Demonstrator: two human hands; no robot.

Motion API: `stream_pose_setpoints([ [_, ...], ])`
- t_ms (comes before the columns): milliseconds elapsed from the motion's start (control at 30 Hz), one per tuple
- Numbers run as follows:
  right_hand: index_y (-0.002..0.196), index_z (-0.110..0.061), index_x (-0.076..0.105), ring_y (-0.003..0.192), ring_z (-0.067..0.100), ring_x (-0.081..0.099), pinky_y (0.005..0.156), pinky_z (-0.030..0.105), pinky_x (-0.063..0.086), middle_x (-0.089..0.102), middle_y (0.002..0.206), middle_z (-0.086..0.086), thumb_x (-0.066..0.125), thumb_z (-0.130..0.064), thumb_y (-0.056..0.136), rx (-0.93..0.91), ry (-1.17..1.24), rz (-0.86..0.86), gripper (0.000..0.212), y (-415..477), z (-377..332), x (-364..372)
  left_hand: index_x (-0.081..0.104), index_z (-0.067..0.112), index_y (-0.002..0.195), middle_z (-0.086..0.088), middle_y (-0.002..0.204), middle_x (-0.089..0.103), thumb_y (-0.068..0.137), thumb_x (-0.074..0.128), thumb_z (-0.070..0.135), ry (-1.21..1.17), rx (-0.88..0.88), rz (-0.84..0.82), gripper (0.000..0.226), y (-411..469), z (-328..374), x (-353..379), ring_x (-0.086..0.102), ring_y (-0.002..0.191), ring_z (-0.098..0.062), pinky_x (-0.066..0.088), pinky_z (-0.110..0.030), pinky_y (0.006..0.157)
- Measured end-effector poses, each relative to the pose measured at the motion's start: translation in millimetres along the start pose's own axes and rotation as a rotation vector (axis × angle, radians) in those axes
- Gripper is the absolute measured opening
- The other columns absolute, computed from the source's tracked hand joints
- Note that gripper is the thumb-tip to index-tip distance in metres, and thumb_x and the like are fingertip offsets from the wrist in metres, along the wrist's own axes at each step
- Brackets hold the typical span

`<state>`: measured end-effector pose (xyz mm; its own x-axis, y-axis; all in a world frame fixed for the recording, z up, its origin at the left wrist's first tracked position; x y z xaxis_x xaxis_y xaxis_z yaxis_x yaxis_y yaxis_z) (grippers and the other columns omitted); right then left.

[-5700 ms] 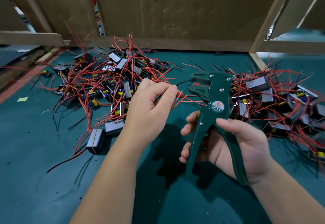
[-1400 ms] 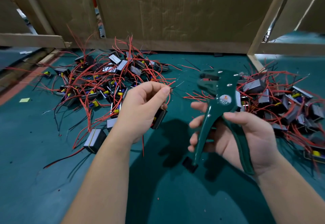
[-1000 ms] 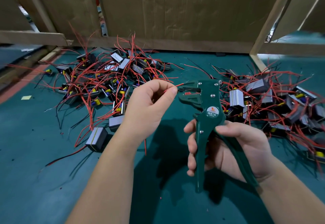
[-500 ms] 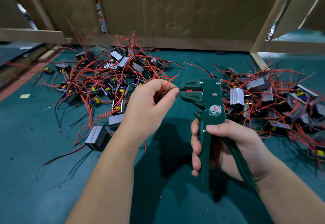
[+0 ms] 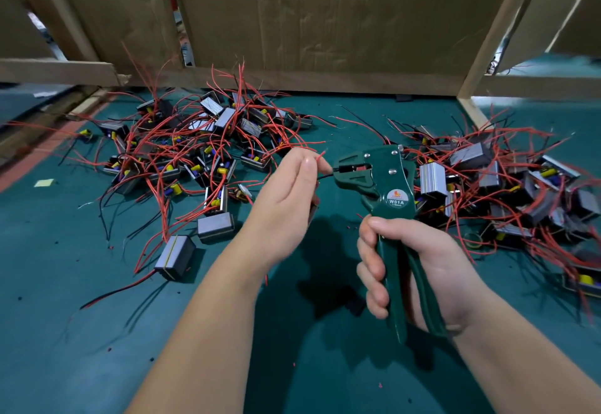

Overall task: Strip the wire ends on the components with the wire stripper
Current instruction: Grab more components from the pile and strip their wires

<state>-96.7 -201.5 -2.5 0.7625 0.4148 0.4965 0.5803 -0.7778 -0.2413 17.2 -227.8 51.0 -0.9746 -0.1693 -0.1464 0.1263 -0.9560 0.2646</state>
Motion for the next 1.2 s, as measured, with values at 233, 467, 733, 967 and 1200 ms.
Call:
stream_pose_setpoints([
  [233, 0.091, -0.004, 0.065, 0.067, 0.037, 0.062, 0.066, 0.05, 0.055, 0.059, 0.079, 0.019, 0.082, -0.026, 0.051, -0.009, 0.203, -0.158, 0.048, 0, -9, 0, 0.046, 0.02, 0.069, 0.018, 0.063, 0.046, 0.102, 0.038, 0.02, 0.152, 0.07, -0.014, 0.034, 6, 3, -12, 0.039, 0.065, -0.004, 0.031, -0.02, 0.062],
  [467, 0.101, -0.002, 0.064, 0.073, 0.038, 0.062, 0.074, 0.054, 0.052, 0.061, 0.084, 0.021, 0.073, -0.029, 0.067, 0.103, 0.108, -0.355, 0.044, -12, 4, 20, 0.046, 0.013, 0.066, 0.003, 0.071, 0.037, 0.094, 0.04, 0.029, 0.318, 0.13, -0.025, 0.032, 5, 3, -11, 0.039, 0.072, 0.0, 0.03, -0.007, 0.071],
  [733, 0.085, -0.007, 0.063, 0.054, 0.031, 0.059, 0.057, 0.043, 0.052, 0.056, 0.068, 0.016, 0.077, -0.033, 0.066, 0.119, 0.037, -0.246, 0.036, -9, 8, 16, 0.041, 0.017, 0.066, 0.003, 0.072, 0.037, 0.095, 0.036, 0.032, 0.319, 0.155, -0.062, 0.033, 5, 4, -7, 0.038, 0.069, -0.004, 0.031, -0.016, 0.066],
  [967, 0.073, -0.011, 0.061, 0.045, 0.027, 0.054, 0.049, 0.037, 0.051, 0.054, 0.063, 0.012, 0.073, -0.028, 0.059, 0.007, 0.071, -0.016, 0.024, 0, 3, 6, 0.05, 0.024, 0.072, 0.011, 0.065, 0.044, 0.102, 0.031, 0.037, 0.342, 0.103, 0.04, 0.038, 2, -2, -5, 0.042, 0.059, 0.001, 0.033, -0.017, 0.06],
  [1200, 0.109, -0.002, 0.065, 0.07, 0.038, 0.064, 0.071, 0.051, 0.053, 0.061, 0.075, 0.028, 0.083, -0.028, 0.06, -0.024, 0.048, -0.3, 0.058, -5, 4, 32, 0.05, 0.013, 0.08, 0.001, 0.063, 0.049, 0.1, 0.038, 0.028, -0.548, -0.205, 0.105, 0.027, 5, -25, -4, 0.041, 0.053, -0.018, 0.033, -0.022, 0.047],
])
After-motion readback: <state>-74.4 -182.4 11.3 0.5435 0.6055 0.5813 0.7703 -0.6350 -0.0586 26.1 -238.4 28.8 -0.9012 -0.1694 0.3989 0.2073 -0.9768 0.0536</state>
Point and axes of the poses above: each hand's wrist, its own y-axis towards the middle knuckle, its own x-axis out of the palm, z = x × y, the point moved 10 cm from there along y, towards the middle knuckle
